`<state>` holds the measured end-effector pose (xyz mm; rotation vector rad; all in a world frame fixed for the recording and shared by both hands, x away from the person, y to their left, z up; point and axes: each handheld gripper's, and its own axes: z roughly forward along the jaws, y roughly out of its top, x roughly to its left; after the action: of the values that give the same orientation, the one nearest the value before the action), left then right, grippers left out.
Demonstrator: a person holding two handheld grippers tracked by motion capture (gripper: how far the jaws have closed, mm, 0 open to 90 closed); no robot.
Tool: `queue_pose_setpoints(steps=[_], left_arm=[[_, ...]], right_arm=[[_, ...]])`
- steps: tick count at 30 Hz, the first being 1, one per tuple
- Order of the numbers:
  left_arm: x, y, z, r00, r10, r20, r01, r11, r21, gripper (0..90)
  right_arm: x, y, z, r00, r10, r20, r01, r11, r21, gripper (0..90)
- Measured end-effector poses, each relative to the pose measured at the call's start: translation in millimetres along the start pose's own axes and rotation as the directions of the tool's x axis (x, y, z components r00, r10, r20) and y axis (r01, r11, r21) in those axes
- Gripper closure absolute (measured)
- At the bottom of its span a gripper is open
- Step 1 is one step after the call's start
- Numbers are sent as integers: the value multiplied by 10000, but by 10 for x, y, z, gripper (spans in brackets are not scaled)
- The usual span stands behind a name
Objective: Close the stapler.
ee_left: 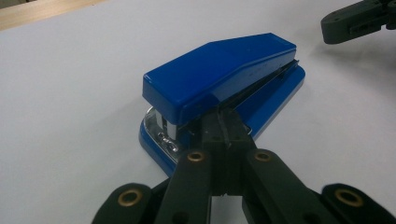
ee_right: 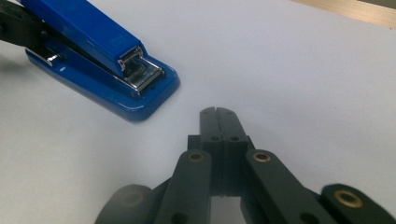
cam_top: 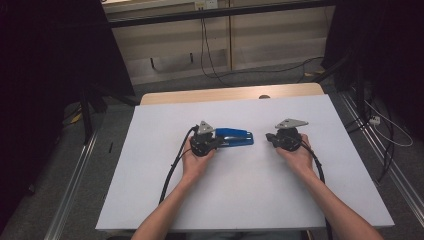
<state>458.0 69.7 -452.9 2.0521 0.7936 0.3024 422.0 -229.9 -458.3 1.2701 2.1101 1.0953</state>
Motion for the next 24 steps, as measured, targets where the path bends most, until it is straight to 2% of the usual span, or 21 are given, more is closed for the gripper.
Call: queue_pose_setpoints(steps=[2, 3, 4, 5, 10, 13, 19, 23, 24], left_arm=[[-2, -3, 0, 10000, 1, -14, -1, 10000, -27, 900], [5, 1, -6, 9999, 157, -66, -157, 9999, 34, 900], [-8, -2, -4, 10000, 43, -50, -43, 10000, -4, 900], [-6, -4, -10, 9996, 239, -143, -239, 9997, 21, 900], [-10, -28, -13, 10000, 25, -47, -26, 9999, -150, 900], [-18, -25, -28, 9998, 167, -113, -168, 9998, -98, 896], [-59, -24, -67, 9998, 87, 180, -86, 9999, -72, 837], [-73, -24, -106, 9999, 106, 31, -106, 9999, -136, 810], [-80, -26, -112, 9999, -86, 67, 88, 9997, -240, 797]], right_arm=[[8, 4, -4, 10000, -39, -56, 39, 10000, -59, 900], [13, 5, -7, 10000, -10, -91, 9, 10000, -82, 900], [16, 5, -9, 9999, -23, -142, 21, 9999, -133, 900], [21, 8, -11, 9999, -43, -155, 41, 9999, -157, 900], [23, 18, -35, 9996, 6, -267, -15, 9995, -327, 900], [9, 18, -54, 9996, 103, -270, -114, 9991, -400, 900], [-35, 6, -106, 9979, 540, -355, -562, 9963, -653, 900], [-22, 1, -132, 9973, 560, -470, -595, 9953, -769, 894], [-17, 0, -139, 9973, 560, -473, -597, 9950, -801, 887]])
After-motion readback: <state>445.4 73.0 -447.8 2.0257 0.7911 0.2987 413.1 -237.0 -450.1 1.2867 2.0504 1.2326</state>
